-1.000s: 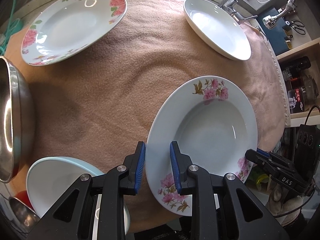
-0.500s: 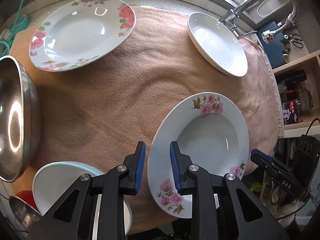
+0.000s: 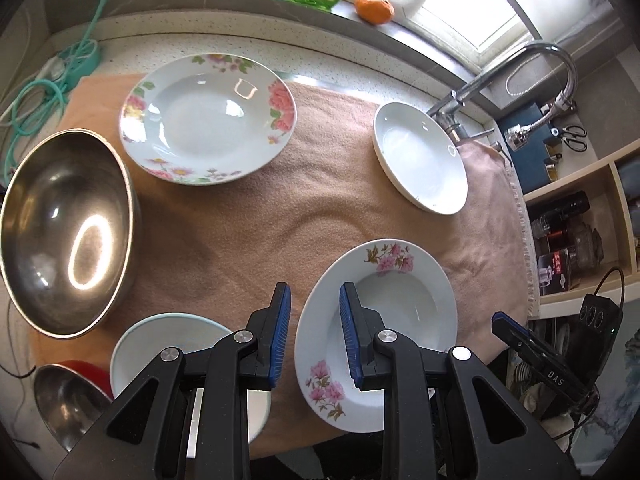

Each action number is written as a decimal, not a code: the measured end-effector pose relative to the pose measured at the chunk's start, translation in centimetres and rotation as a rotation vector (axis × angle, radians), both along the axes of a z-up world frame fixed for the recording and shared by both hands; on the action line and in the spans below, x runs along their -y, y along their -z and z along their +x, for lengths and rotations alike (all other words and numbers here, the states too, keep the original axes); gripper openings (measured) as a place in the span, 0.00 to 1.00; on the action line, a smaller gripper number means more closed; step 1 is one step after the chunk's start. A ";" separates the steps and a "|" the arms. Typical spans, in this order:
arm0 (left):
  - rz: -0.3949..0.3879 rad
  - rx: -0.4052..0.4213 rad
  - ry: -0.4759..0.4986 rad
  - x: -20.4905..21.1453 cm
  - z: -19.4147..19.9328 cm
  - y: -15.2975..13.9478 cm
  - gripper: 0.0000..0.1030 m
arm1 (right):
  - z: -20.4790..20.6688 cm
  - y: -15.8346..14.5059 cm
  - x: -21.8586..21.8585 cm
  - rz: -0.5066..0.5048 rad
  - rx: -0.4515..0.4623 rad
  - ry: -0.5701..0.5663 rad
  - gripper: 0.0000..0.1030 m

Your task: Organize plates and bowls

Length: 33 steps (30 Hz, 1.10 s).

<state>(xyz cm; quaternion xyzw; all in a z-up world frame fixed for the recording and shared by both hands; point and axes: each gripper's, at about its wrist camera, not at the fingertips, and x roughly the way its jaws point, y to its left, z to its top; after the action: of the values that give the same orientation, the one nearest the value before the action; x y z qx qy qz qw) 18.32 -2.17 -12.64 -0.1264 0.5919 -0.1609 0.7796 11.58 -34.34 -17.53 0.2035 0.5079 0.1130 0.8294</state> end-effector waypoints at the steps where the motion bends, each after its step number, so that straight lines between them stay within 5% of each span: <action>1: -0.004 0.006 -0.017 -0.4 -0.3 -0.2 0.22 | 0.1 -0.3 0.1 0.011 0.012 -0.002 0.30; 15: -0.043 0.086 -0.321 -4.7 -5.2 -2.7 0.22 | 2.9 -4.1 0.3 0.014 0.126 -0.161 0.36; 20: -0.009 0.140 -0.402 -5.3 -6.4 -4.5 0.22 | 4.2 -5.9 0.0 -0.014 0.169 -0.255 0.48; 26: 0.047 0.188 -0.436 -5.7 -6.0 -7.2 0.22 | 6.3 -8.2 -0.3 -0.015 0.176 -0.314 0.48; 33: 0.085 0.194 -0.370 -7.2 -1.9 -8.8 0.22 | 9.3 -10.9 -2.0 0.035 0.183 -0.322 0.48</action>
<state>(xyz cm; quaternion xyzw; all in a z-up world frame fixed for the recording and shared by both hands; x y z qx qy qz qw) 16.39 5.03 -3.81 -0.1841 0.4871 -0.0014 0.8537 20.88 -32.39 -6.66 0.1226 0.4544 0.2712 0.8396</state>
